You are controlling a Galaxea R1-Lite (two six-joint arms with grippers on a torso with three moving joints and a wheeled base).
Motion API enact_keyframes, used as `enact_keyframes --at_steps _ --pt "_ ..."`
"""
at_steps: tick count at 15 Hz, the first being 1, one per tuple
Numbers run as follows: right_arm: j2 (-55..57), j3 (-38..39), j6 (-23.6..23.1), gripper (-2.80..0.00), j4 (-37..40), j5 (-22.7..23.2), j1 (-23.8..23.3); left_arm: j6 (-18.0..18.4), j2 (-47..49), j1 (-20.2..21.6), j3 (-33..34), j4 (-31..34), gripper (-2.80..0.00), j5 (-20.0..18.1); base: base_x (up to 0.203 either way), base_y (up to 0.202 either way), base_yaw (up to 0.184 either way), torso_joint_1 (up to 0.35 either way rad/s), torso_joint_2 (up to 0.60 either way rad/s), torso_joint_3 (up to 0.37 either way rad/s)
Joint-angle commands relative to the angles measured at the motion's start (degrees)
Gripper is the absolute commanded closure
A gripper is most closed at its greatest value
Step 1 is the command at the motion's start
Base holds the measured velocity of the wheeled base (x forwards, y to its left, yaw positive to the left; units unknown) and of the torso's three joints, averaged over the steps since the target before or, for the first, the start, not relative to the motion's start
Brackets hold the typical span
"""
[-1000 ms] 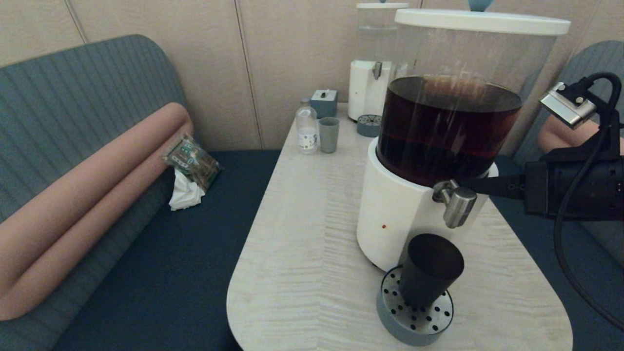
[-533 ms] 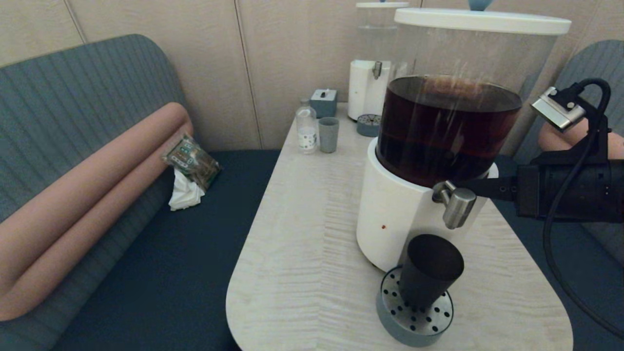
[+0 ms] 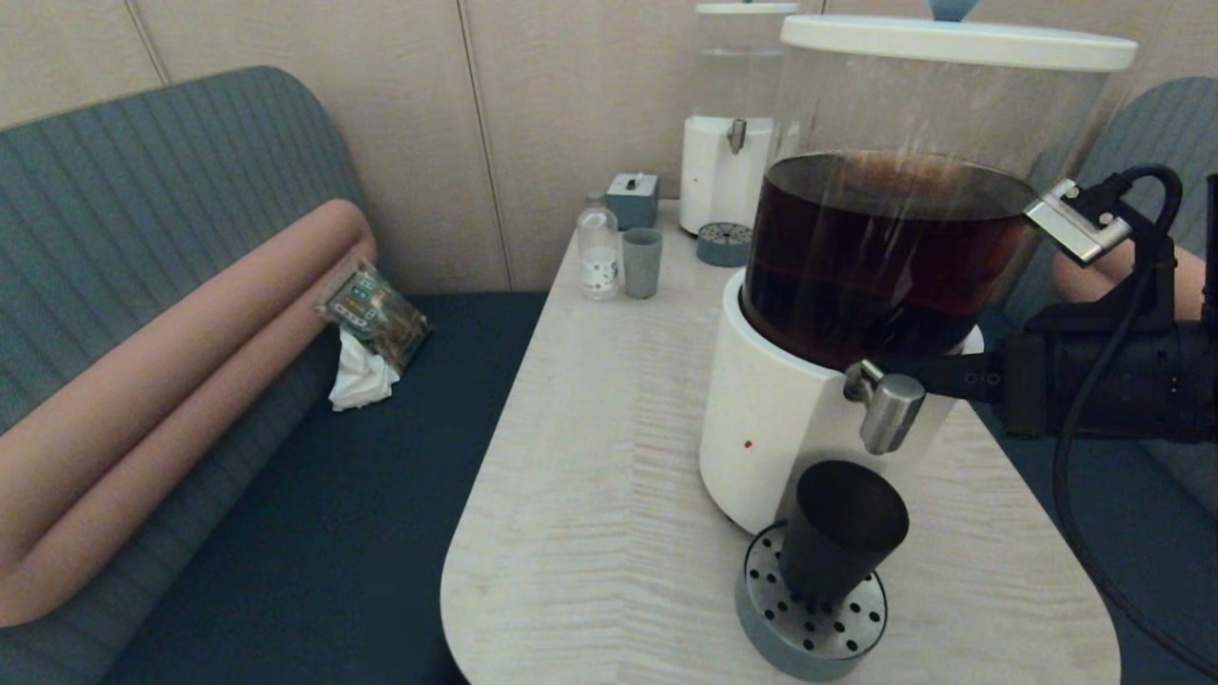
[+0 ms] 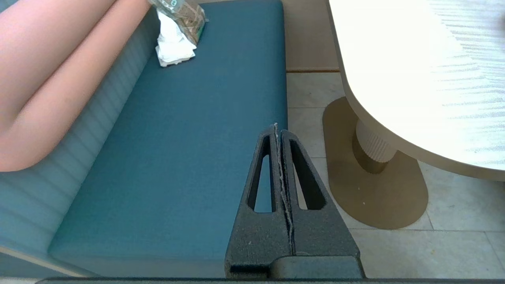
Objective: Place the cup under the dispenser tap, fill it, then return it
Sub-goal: Turn on the faucet
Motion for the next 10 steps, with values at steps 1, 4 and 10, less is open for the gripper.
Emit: enact_keyframes --at_steps 1,4,10 --pt "-0.43 0.6 -0.26 0.0 0.2 0.2 0.26 0.01 0.09 0.02 -0.01 0.02 0.0 -0.02 0.0 0.0 0.0 0.0 0.0 0.0" --pt "-0.91 0.95 -0.27 0.0 0.12 0.12 0.24 0.07 0.09 0.02 -0.01 0.02 0.0 -0.02 0.0 0.0 0.0 0.0 0.0 0.0" --pt "-0.38 0.91 -0.36 0.0 -4.62 -0.16 -0.21 0.07 0.09 0.02 -0.01 0.02 0.0 -0.02 0.0 0.0 0.0 0.0 0.0 0.0"
